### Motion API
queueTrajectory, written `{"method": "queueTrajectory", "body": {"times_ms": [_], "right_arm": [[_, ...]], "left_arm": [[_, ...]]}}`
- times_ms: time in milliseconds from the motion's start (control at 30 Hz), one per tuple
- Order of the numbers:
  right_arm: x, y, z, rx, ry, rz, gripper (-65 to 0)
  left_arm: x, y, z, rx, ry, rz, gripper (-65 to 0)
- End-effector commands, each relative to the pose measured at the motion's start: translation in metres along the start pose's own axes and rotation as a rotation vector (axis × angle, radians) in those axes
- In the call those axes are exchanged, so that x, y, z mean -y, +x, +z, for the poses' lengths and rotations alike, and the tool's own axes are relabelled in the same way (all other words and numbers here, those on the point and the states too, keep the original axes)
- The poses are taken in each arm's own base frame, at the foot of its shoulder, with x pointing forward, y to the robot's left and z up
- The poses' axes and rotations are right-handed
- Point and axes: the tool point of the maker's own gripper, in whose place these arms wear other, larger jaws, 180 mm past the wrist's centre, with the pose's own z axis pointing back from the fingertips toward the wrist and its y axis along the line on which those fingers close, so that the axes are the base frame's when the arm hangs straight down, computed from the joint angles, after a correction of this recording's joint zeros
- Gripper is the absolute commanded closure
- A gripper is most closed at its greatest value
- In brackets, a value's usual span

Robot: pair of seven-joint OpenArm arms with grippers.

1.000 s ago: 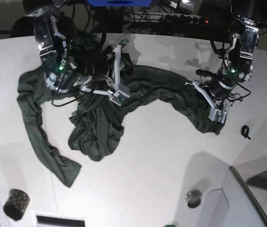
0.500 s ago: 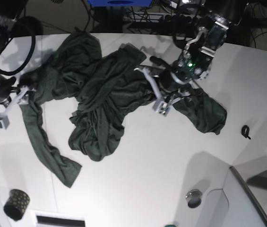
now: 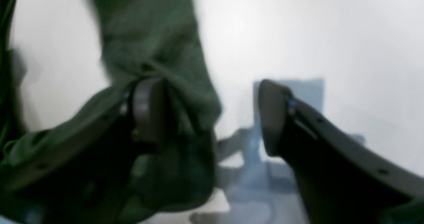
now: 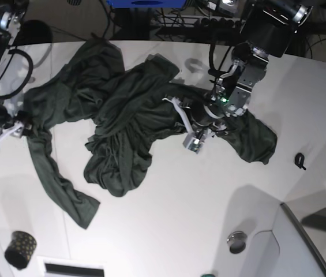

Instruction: Layout the t-shirt on the table in an organized manner, then fold the t-shirt properly

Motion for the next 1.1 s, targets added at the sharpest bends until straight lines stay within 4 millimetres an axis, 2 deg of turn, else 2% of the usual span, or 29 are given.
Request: {"method": "queueTrajectory", "body": {"times_ms": [0,100,133,200,333,500,600,700,833,900,967,1067], "right_arm": [[0.006,0.019,0.002,0.031,-0.01,0.001,-30.0],[0.011,0.033,-0.003,0.036,-0.004,-0.034,-4.4],[0.012,0.039,-0.003,0.045,-0.002,-0.041,0.0],[0.015,0.05,-0.002,0.062,-0.003,-0.049,-2.6],[0.012,0.079,0.004,0.112,0.001,-0.045,-0.3],[0.035,0.117,0.021,0.189,-0.099,-0.124,-0.3],[0.051,0.136,0.032,0.243,-0.156,-0.169,-0.3],[0.072,0.14,0.042,0.256,-0.228,-0.239,-0.3],[0.081,0.132,0.043,0.245,-0.271,-0.29,-2.6],[0.086,0.124,0.043,0.239,-0.285,-0.287,-6.8],[0.089,0.123,0.055,0.261,-0.301,-0.272,-14.0],[0.083,0.127,0.088,0.343,-0.337,-0.281,-24.5]], "left_arm": [[-0.027,-0.018,0.003,-0.097,0.075,-0.028,-5.6],[-0.047,-0.02,0.005,-0.113,0.109,-0.036,-5.6],[-0.054,-0.021,0.006,-0.119,0.12,-0.039,-5.6],[-0.06,-0.017,0.007,-0.114,0.13,-0.043,-5.6],[-0.067,-0.004,0.007,-0.094,0.141,-0.049,-5.6],[-0.068,0.016,0.006,-0.054,0.145,-0.05,-5.6],[-0.08,0.039,0.015,0.014,0.174,-0.008,-5.6],[-0.099,0.06,0.034,0.098,0.221,0.051,-5.6],[-0.113,0.074,0.061,0.187,0.268,0.087,-5.6],[-0.116,0.073,0.074,0.212,0.285,0.095,-5.6],[-0.122,0.065,0.087,0.223,0.313,0.121,-5.6],[-0.14,0.044,0.111,0.228,0.374,0.177,-5.6]]}}
